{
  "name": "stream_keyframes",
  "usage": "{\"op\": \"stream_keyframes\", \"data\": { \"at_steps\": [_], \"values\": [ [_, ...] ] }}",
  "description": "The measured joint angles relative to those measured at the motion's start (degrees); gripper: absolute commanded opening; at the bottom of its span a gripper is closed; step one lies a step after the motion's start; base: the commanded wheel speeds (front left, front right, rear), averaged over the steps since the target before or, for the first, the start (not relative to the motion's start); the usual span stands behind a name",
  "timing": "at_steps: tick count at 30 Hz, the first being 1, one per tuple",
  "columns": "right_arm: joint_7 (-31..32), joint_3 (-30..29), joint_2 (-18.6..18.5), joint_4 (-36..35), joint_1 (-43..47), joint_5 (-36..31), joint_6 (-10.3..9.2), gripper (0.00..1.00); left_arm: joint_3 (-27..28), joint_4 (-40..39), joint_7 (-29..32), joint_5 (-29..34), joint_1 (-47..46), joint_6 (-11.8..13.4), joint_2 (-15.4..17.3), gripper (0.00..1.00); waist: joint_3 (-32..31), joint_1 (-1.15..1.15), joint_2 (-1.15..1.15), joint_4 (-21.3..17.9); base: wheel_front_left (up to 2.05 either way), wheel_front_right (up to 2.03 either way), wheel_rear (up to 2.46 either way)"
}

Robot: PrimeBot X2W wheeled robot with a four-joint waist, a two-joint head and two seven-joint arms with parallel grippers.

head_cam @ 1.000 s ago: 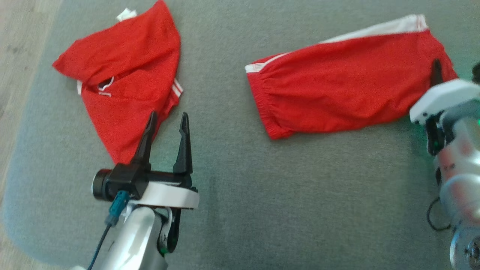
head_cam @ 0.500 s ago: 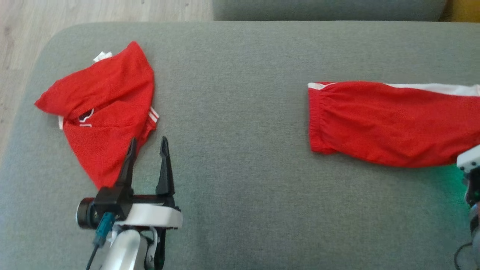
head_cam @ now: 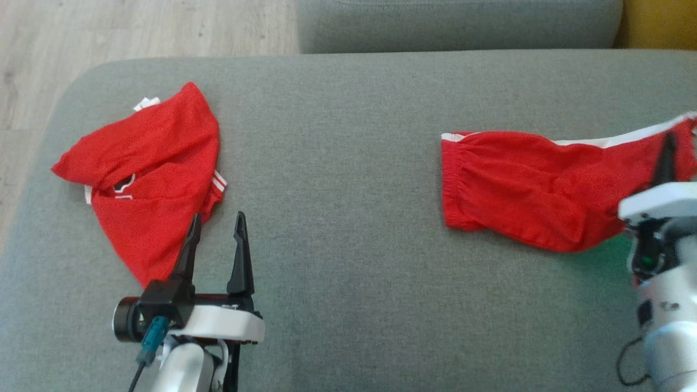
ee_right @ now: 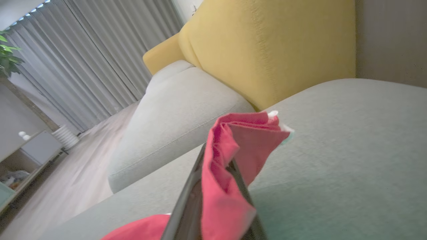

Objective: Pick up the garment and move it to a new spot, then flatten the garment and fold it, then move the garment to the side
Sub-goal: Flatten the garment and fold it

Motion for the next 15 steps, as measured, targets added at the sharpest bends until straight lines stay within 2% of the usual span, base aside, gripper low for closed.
{"op": "stream_keyframes", "data": {
  "at_steps": [7, 15],
  "values": [
    [2.3, 7.6, 4.6, -5.9, 0.1, 3.6, 0.0, 0.0, -0.1, 0.7, 0.0, -0.3, 1.2, 0.0, 0.0, 1.0, -2.0, 0.0, 0.0, 1.3, 0.0, 0.0, 0.0],
    [3.2, 16.3, 7.4, -6.3, 0.1, 6.4, 0.0, 0.0, 0.1, 1.0, 0.0, -0.3, 2.2, -0.4, 0.0, 1.0, -2.7, 0.0, 0.0, 3.6, 0.0, 0.0, 0.0]
  ]
}}
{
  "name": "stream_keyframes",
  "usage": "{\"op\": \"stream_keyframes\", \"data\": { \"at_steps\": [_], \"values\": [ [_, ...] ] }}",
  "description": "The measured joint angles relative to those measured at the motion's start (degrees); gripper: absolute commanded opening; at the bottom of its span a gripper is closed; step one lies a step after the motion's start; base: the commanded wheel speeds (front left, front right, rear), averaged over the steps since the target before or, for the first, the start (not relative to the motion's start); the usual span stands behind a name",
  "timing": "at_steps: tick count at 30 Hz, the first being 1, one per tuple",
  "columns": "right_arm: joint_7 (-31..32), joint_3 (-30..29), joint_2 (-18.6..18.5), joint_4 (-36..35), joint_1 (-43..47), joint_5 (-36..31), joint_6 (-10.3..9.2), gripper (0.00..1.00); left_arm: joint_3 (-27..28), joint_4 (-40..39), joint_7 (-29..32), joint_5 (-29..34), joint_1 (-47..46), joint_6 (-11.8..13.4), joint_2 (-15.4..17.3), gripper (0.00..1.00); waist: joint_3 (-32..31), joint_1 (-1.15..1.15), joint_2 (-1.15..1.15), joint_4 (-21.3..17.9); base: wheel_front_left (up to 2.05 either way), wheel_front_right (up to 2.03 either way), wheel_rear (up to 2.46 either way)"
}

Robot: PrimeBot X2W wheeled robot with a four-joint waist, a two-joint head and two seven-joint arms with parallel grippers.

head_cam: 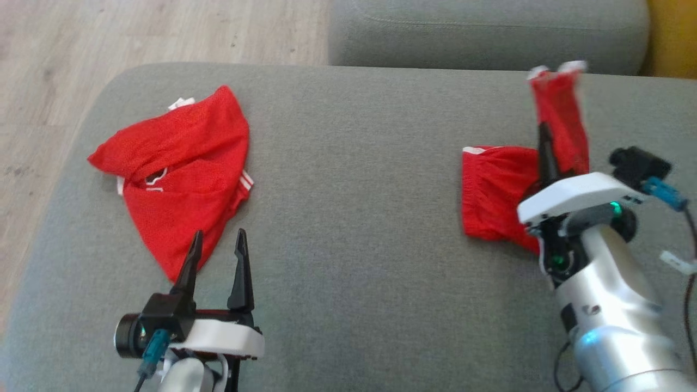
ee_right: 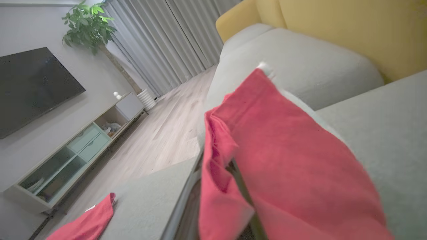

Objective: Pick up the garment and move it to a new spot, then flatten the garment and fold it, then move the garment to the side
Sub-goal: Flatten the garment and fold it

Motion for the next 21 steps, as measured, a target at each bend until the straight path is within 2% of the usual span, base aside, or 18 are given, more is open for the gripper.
{"op": "stream_keyframes", "data": {
  "at_steps": [3, 10, 15, 18, 19, 20, 21],
  "values": [
    [0.8, 3.7, 0.7, 0.8, 0.0, 2.8, 0.0, 0.0, -0.1, 0.9, 0.0, -0.3, 0.0, 0.0, 0.0, 1.0, 0.3, 0.01, 0.0, 1.0, 0.0, 0.0, 0.0],
    [0.8, 14.7, 0.4, 3.5, 0.1, 4.8, 0.0, 0.0, -0.1, 3.4, 0.0, -0.9, 0.0, 0.0, 0.0, 1.0, 0.2, 0.0, 0.0, 2.8, 0.0, 0.0, 0.0],
    [1.5, 25.7, -2.4, 5.6, 1.0, 3.5, 0.0, 0.0, 0.3, 3.9, 0.0, -0.9, 0.0, -0.1, 0.2, 1.0, -0.6, 0.0, 0.0, 2.5, 0.0, 0.0, 0.0],
    [1.5, 29.7, -3.5, 8.1, 2.6, 3.2, 0.0, 0.0, 0.5, 4.3, 0.0, -0.9, 0.0, 0.0, 0.3, 1.0, -1.0, 0.0, 0.0, 1.8, 0.0, 0.0, 0.0],
    [1.4, 30.9, -3.7, 8.8, 2.9, 3.2, 0.0, 0.35, 0.6, 4.3, 0.0, -0.9, 0.0, 0.0, 0.4, 1.0, -1.1, 0.0, 0.0, 1.4, 0.0, 0.0, 0.0],
    [1.1, 32.0, -3.8, 9.3, 2.9, 3.0, 0.0, 1.0, 0.6, 4.3, 0.0, -0.9, 0.0, 0.0, 0.4, 1.0, -1.2, 0.0, 0.0, 1.1, 0.0, 0.0, 0.0],
    [0.5, 32.5, -3.9, 9.5, 2.8, 3.0, 0.0, 1.0, 0.6, 4.3, 0.0, -0.9, 0.0, 0.0, 0.4, 1.0, -1.3, 0.0, 0.0, 0.7, 0.0, 0.0, 0.0]
  ]
}}
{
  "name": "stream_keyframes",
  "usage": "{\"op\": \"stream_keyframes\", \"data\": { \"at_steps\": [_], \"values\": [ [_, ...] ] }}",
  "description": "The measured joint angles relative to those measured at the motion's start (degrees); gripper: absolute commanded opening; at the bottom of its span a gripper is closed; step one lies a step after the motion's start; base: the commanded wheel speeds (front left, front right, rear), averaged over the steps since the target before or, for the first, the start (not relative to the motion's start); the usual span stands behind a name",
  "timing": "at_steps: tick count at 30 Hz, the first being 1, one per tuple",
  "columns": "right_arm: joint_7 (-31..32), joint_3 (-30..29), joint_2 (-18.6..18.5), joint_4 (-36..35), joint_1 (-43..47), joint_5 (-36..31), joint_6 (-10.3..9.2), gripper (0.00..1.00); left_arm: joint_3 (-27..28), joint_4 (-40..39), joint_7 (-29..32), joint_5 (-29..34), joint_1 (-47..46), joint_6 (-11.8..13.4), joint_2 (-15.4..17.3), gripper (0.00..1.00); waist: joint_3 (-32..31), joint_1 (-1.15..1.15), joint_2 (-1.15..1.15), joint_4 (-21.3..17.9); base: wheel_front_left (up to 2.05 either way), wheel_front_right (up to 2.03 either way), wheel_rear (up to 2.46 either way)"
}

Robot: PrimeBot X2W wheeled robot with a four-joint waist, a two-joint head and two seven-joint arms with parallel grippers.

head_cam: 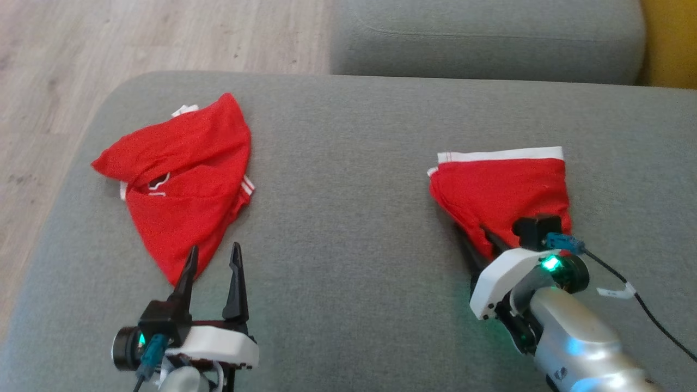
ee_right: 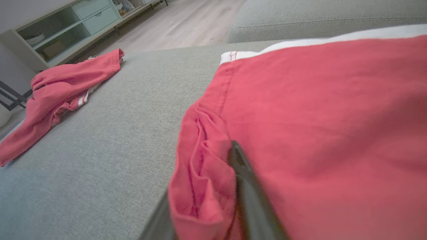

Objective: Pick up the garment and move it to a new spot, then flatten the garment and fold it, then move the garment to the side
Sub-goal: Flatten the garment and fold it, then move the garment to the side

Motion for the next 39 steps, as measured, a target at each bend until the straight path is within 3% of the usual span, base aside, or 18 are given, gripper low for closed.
{"op": "stream_keyframes", "data": {
  "at_steps": [6, 10, 11, 13, 17, 20, 27, 36, 37, 38, 39],
  "values": [
    [-4.4, -1.9, -1.4, -1.6, -0.7, 0.5, 0.0, 1.0, 0.0, -0.6, 0.0, 0.0, 0.2, 0.0, 0.0, 1.0, -1.0, 0.0, 0.0, -3.0, 0.0, 0.0, 0.0],
    [-4.4, -12.5, -3.4, -8.9, -0.2, -4.2, 0.0, 1.0, 0.2, -1.9, 0.0, -0.1, 1.1, 0.0, -0.1, 1.0, -1.9, 0.0, 0.0, -4.9, 0.0, 0.0, 0.0],
    [-4.4, -12.5, -3.4, -8.9, -0.2, -4.2, 0.0, 1.0, 0.2, -1.9, 0.0, -0.1, 1.1, 0.0, -0.1, 1.0, -1.9, 0.0, 0.0, -4.9, 0.0, 0.0, 0.0],
    [-4.4, -19.3, -4.3, -14.2, 1.1, -11.5, 0.0, 1.0, 0.4, -3.2, 0.0, -0.4, 1.1, 0.1, -0.1, 1.0, -2.2, 0.0, 0.0, -5.9, 0.0, 0.0, 0.0],
    [-4.6, -32.1, -0.6, -25.0, 9.9, -21.7, 0.0, 1.0, 1.4, -4.6, 0.0, -0.4, 1.2, 0.5, -0.1, 1.0, -2.7, 0.0, 0.0, -7.8, 0.0, 0.0, 0.0],
    [-4.7, -36.7, 3.9, -31.6, 18.5, -26.9, 0.0, 1.0, 1.5, -5.1, 0.0, -0.4, 1.7, 0.5, -0.1, 1.0, -3.1, 0.0, 0.0, -8.5, 0.0, 0.0, 0.0],
    [-4.7, -40.4, 6.3, -41.1, 29.2, -30.9, 0.0, 1.0, 1.2, -7.1, 0.0, 1.6, 4.1, 0.6, -0.1, 1.0, -3.1, -0.01, 0.0, -8.3, 0.0, 0.0, 0.0],
    [-4.7, -39.6, 6.4, -41.7, 28.2, -30.9, 0.0, 1.0, 0.1, -8.7, 0.0, 2.6, 5.3, 1.5, -0.1, 1.0, -0.8, 0.0, 0.0, -8.0, 0.0, 0.0, 0.0],
    [-4.7, -39.7, 6.4, -41.0, 27.0, -31.4, 0.0, 0.83, -0.1, -8.7, 0.0, 2.8, 4.9, 1.5, -0.1, 1.0, -0.2, 0.0, 0.0, -7.8, 0.0, 0.0, 0.0],
    [-4.7, -39.9, 6.4, -40.2, 25.4, -31.4, 0.0, 0.27, -0.4, -8.7, 0.0, 3.1, 4.3, 1.5, -0.2, 1.0, 0.6, 0.0, 0.0, -7.6, 0.0, 0.0, 0.0],
    [-4.7, -40.1, 6.4, -39.5, 23.5, -31.4, 0.0, 0.0, -0.6, -8.8, 0.0, 3.4, 3.5, 1.5, -0.1, 1.0, 1.4, 0.0, 0.0, -7.3, 0.0, 0.0, 0.0]
  ]
}}
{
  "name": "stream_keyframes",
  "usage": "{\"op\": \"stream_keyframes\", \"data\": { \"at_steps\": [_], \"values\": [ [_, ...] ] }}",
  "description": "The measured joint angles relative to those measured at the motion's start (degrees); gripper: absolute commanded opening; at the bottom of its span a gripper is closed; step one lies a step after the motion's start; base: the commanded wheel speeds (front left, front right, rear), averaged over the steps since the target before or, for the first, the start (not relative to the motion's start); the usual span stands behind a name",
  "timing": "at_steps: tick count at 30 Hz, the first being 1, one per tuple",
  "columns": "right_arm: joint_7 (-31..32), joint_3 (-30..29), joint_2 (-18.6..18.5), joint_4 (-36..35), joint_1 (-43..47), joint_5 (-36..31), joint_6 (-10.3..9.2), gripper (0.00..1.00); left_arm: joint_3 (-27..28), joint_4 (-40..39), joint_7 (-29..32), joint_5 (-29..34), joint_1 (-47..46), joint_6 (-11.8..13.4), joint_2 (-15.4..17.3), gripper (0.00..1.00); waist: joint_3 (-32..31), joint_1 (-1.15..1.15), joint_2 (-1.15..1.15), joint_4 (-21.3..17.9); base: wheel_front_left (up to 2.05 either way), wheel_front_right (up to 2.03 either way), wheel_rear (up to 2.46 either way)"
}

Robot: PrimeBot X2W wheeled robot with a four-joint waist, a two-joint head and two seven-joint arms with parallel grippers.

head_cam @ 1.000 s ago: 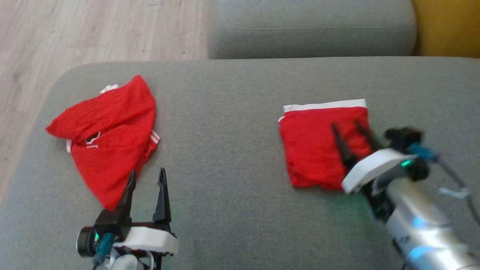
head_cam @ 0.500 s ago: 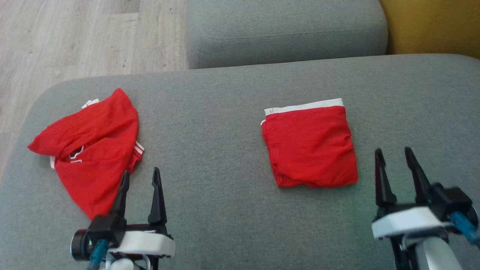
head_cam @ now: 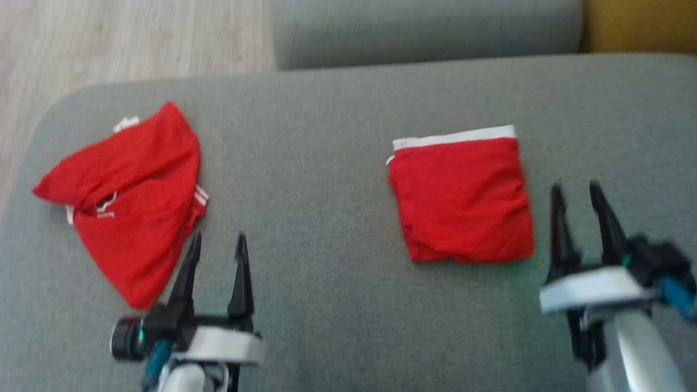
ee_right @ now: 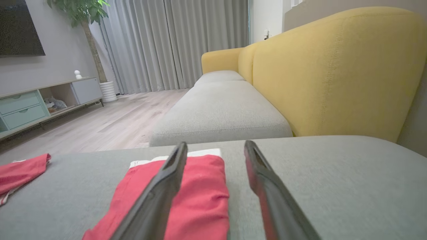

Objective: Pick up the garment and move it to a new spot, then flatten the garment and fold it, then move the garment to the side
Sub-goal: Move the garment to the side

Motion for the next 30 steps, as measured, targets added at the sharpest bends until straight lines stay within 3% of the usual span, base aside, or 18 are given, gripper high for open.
{"op": "stream_keyframes", "data": {
  "at_steps": [9, 19, 24, 30],
  "values": [
    [-0.2, -2.9, -0.1, 16.5, -17.7, -6.2, 0.0, 0.0, -2.3, -0.5, 0.0, 0.8, -6.8, 0.0, -0.1, 1.0, 7.7, 0.01, 0.0, 4.0, 0.0, 0.0, 0.0],
    [-0.2, -9.0, -1.8, 35.8, -27.3, -11.5, 0.0, 0.0, -4.8, -0.2, 0.0, 0.2, -10.0, 0.2, -0.2, 1.0, 11.8, 0.01, 0.0, 9.0, 0.0, 0.0, 0.0],
    [-0.2, -7.2, -1.6, 32.7, -27.7, -12.0, 0.0, 0.0, -4.7, 0.3, 0.0, 0.1, -10.0, 0.6, -0.2, 1.0, 11.1, -0.01, 0.0, 9.8, 0.0, 0.0, 0.0],
    [-0.2, 1.0, -1.5, 28.5, -27.6, -8.2, 0.0, 0.0, -4.5, 0.4, 0.0, 0.1, -9.8, 0.6, -0.2, 1.0, 10.1, -0.01, 0.0, 9.7, 0.0, 0.0, 0.0]
  ]
}}
